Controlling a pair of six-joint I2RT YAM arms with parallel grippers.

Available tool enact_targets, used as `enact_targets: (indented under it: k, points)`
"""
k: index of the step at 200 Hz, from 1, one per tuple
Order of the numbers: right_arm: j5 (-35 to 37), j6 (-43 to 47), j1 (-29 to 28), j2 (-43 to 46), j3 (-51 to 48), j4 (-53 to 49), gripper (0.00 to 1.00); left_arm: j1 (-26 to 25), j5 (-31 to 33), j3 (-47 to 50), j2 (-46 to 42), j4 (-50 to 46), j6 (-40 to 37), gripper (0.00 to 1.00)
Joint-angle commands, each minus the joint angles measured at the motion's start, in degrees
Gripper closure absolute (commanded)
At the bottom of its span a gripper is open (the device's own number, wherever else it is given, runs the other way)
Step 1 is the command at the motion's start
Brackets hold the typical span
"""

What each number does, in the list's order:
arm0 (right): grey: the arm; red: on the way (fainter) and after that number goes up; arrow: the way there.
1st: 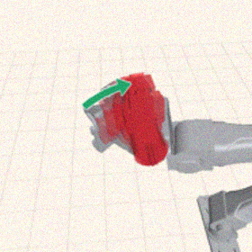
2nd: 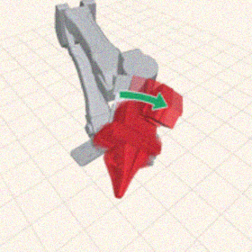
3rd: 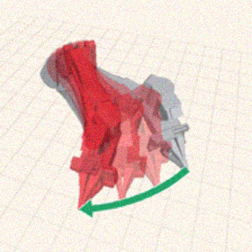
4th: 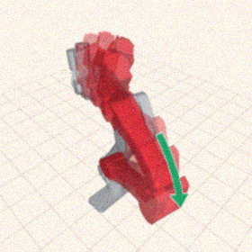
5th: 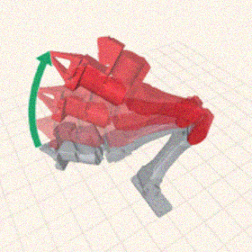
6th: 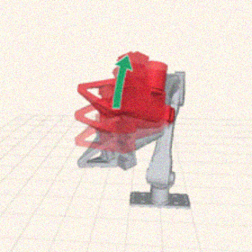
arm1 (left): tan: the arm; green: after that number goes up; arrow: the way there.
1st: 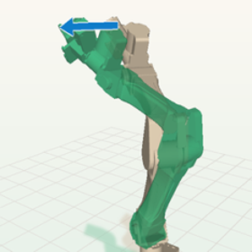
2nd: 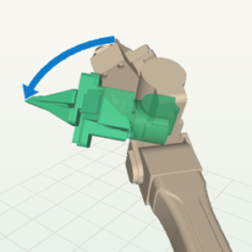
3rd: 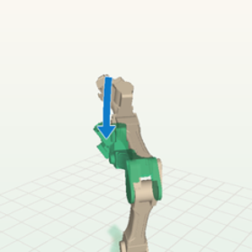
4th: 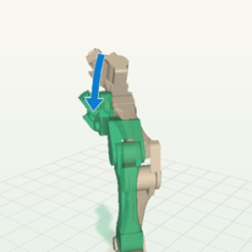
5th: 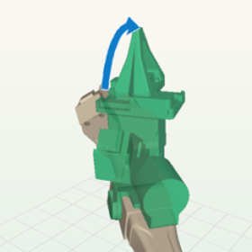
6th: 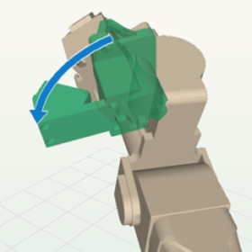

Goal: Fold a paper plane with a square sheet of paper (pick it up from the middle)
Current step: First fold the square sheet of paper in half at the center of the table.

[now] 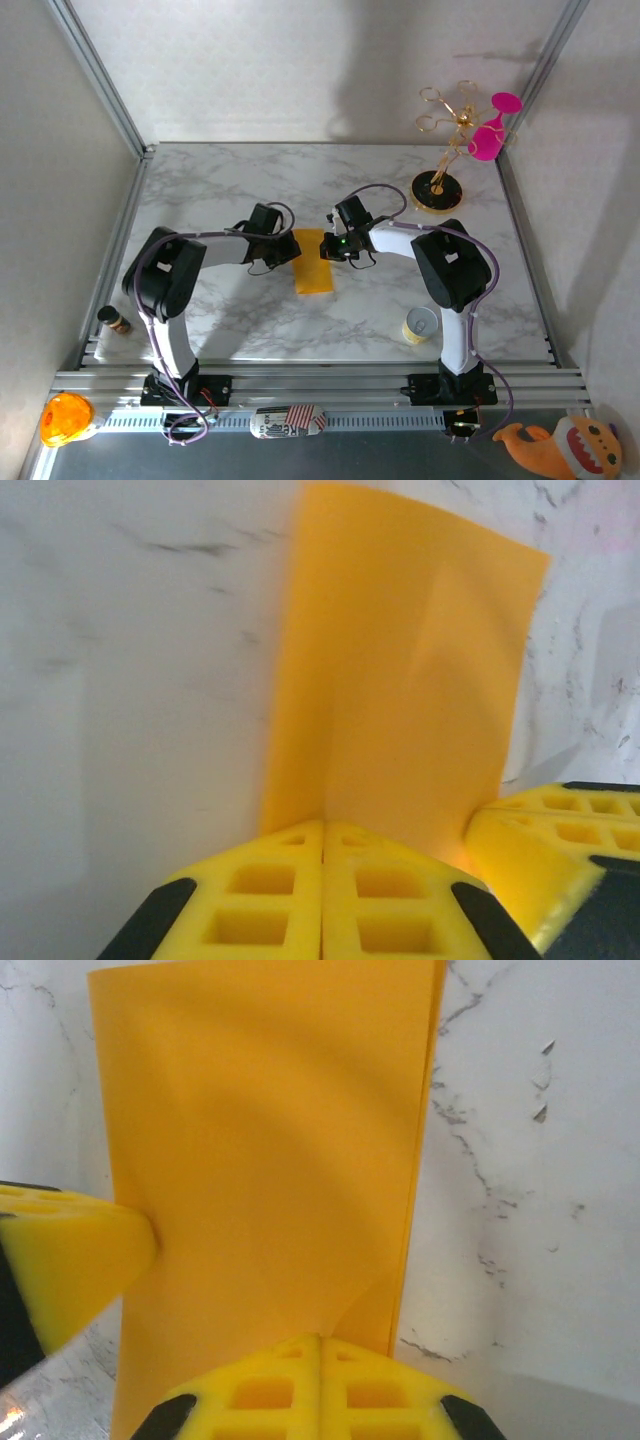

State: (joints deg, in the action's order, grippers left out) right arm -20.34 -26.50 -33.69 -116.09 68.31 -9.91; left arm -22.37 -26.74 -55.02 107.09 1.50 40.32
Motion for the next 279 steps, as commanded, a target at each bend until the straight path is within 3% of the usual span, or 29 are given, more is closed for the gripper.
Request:
enact_targets:
  k: [1, 55, 124, 206, 249, 279]
  points:
    - [16.9, 1.9, 0.8, -9.1, -4.5, -13.1, 1.00, 5.4, 3.1, 2.9, -1.9, -5.4, -3.3, 0.93]
    - [17.2, 2.2, 0.7, -9.2, -3.7, -13.8, 1.00, 2.7, -4.6, -1.3, -8.0, -1.6, -1.5, 0.91]
    - [17.2, 2.0, 0.7, -9.2, -4.5, -13.6, 1.00, -1.6, -3.6, -6.7, 2.4, 2.0, 2.3, 0.92]
    - [18.0, 2.7, 0.8, -9.2, -5.1, -13.9, 1.00, 5.3, 3.4, -4.0, 5.5, -0.6, 1.3, 0.93]
    - [18.3, 3.3, 0.8, -9.5, -4.7, -14.2, 1.00, 7.4, 2.4, -8.7, 5.7, -2.5, -1.8, 0.93]
    - [18.4, 3.4, 0.8, -9.6, -4.3, -14.7, 1.00, 6.0, -3.5, -7.8, 1.4, 2.3, -0.3, 0.92]
